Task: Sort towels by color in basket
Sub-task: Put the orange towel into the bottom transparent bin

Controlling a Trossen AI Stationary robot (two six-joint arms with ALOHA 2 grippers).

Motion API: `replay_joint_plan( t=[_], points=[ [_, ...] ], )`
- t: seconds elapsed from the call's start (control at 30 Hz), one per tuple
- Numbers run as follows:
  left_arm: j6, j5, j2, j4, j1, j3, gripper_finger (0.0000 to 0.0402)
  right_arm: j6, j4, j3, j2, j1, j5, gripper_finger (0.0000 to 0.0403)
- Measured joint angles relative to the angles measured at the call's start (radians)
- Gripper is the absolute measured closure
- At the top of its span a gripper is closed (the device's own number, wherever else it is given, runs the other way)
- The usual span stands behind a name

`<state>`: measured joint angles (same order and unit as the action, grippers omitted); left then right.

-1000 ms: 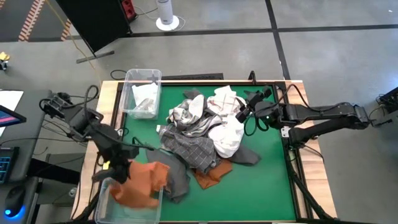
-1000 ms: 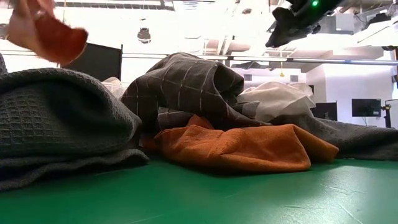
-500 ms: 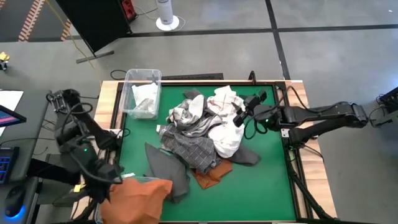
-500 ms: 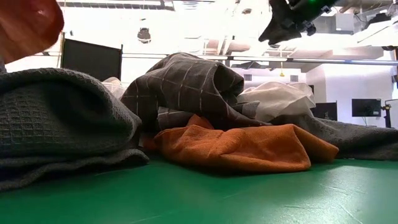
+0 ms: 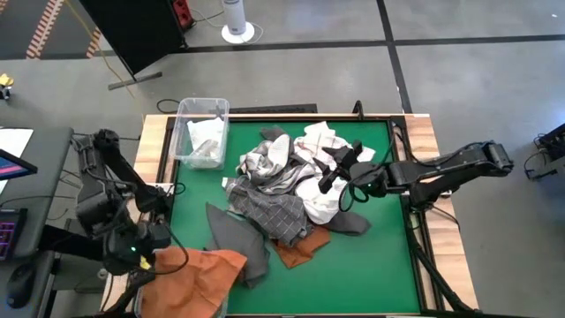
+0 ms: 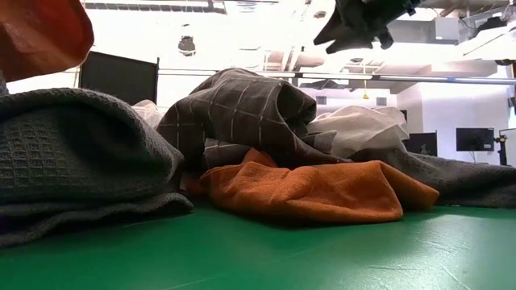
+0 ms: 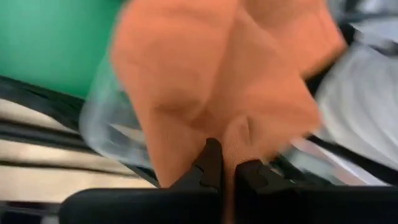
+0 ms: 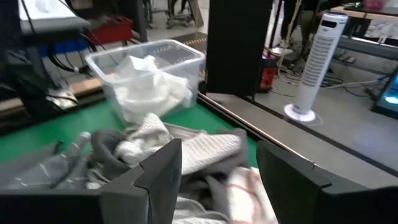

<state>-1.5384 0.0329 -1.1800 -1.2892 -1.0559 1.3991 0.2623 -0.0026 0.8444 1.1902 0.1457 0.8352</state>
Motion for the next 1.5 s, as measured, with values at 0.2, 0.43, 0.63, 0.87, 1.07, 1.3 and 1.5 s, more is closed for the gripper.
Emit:
replay_joint_plan(
  t=[0.2,0.43,0.63,0.87,1.07,1.3,1.5],
  points=[
    [0.183,-0.114,-0.073,-0.081,0.032,0.000,0.0401,0.000,0.056,0.001,0.023,0.012,0.000,0.0168],
    [0.712,-0.133,-0.238,-0.080,0.021,0.000,0.0401,0.026,0.068,0.001,0.039,0.025,0.000,0.0168],
    [0.909,-0.131,-0.346,-0.082,0.034,0.000,0.0402,0.037,0.072,0.001,0.043,0.027,0.000,0.0168],
    [1.027,-0.143,-0.367,-0.091,0.076,0.000,0.0370,0.036,0.070,0.001,0.043,0.046,0.000,0.0168],
    [1.257,-0.152,-0.367,-0.090,0.073,0.000,0.0274,0.037,0.070,0.001,0.043,0.057,0.000,0.0168],
    [1.447,-0.191,-0.368,-0.196,0.070,0.051,0.0204,0.051,0.068,0.000,0.043,0.064,0.000,0.0168],
    [1.487,-0.236,-0.367,-0.235,0.070,0.189,0.0199,0.052,0.068,0.000,0.042,0.064,0.000,0.0168]
  ],
)
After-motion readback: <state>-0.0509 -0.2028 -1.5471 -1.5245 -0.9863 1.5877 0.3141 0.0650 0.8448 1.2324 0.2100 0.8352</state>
